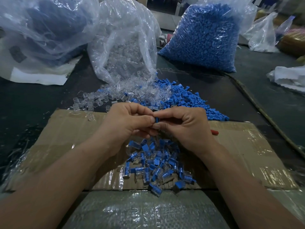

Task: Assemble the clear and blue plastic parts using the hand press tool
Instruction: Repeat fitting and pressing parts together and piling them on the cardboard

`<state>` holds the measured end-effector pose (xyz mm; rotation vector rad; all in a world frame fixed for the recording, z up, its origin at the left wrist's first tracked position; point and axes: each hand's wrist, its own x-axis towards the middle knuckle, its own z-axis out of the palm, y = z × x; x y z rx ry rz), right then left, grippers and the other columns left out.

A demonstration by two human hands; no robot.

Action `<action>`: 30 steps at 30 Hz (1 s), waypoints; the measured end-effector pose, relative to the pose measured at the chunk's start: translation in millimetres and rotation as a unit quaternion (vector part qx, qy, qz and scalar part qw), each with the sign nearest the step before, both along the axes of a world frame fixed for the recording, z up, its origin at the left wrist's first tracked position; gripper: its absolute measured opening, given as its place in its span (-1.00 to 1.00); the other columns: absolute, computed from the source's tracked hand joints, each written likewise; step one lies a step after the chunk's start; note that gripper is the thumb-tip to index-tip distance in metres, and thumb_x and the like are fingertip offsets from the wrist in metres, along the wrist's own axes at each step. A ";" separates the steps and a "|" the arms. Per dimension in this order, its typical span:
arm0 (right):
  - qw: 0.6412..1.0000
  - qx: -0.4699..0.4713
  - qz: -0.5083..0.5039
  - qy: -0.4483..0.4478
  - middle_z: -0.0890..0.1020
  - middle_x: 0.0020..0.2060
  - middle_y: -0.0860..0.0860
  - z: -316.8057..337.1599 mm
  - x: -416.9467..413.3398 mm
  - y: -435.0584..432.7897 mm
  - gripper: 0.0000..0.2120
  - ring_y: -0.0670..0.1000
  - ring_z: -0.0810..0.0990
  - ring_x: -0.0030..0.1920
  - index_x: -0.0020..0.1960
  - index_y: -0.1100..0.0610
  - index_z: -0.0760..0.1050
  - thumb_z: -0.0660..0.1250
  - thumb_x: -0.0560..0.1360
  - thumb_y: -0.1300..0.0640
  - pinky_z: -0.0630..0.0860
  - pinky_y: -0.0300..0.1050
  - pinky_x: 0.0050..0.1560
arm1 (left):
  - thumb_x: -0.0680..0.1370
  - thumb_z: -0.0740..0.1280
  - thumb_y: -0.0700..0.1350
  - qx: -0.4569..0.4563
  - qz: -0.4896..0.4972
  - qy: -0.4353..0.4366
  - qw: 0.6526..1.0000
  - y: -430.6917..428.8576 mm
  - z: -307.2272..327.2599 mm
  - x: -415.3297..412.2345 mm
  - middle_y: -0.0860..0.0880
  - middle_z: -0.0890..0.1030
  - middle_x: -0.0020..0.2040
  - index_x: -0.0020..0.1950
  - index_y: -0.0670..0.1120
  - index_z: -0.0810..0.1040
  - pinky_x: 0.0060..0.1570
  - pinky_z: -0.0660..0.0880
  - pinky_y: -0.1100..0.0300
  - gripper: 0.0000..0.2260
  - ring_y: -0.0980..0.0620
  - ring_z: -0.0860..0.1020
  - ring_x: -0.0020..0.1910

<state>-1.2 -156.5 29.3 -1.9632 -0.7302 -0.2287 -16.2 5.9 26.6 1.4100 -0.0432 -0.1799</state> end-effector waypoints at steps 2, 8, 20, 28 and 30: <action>1.000 -0.004 -0.002 -0.008 0.64 -0.19 -0.05 -0.5 0.0 0.1 -0.67 -0.16 0.63 -0.17 0.03 0.16 0.55 0.48 0.29 0.31 0.54 -0.34 -0.13 | 0.21 0.39 -0.24 -0.002 0.002 0.001 1.000 -0.5 0.6 -0.2 -0.17 0.63 -0.40 -0.25 -0.22 0.55 -0.47 0.54 0.27 -0.85 0.00 0.60 -0.47; 1.000 -0.022 0.015 0.000 0.61 -0.21 -0.16 2.3 -1.1 0.5 -0.70 -0.18 0.62 -0.17 0.00 0.07 0.55 0.48 0.30 0.24 0.53 -0.38 -0.14 | 0.36 0.37 -0.34 0.021 0.007 -0.012 1.000 -0.1 0.6 -1.0 -0.16 0.61 -0.42 -0.26 -0.22 0.55 -0.50 0.51 0.29 -0.94 0.01 0.58 -0.49; 0.938 -0.239 -0.104 0.228 0.58 -0.20 -0.21 20.3 22.2 -56.0 -0.76 -0.23 0.53 -0.16 -0.14 -0.11 0.53 0.45 0.23 -0.13 0.38 -0.35 -0.24 | 0.28 0.37 -0.25 -0.015 0.056 -0.001 0.998 2.4 1.2 1.0 -0.14 0.63 -0.38 -0.24 -0.22 0.54 -0.42 0.55 0.24 -0.90 0.02 0.60 -0.44; 0.868 -0.444 -0.044 0.218 0.31 0.02 -0.19 15.2 20.3 -46.9 -0.18 -0.11 0.30 0.08 0.32 -0.10 0.28 0.49 0.14 -0.24 0.34 -0.11 0.11 | 0.25 0.36 -0.23 -0.027 0.061 0.002 0.998 1.9 -1.2 3.2 -0.13 0.63 -0.38 -0.23 -0.22 0.53 -0.43 0.56 0.27 -0.86 0.02 0.61 -0.44; 0.872 -0.438 -0.050 0.213 0.32 -0.01 -0.21 15.8 19.0 -45.4 -0.19 -0.11 0.32 0.06 0.32 -0.08 0.31 0.50 0.15 -0.22 0.35 -0.12 0.07 | 0.26 0.35 -0.24 -0.027 0.057 0.003 0.998 1.5 -1.3 2.8 -0.12 0.63 -0.38 -0.21 -0.23 0.52 -0.43 0.56 0.28 -0.86 0.03 0.61 -0.43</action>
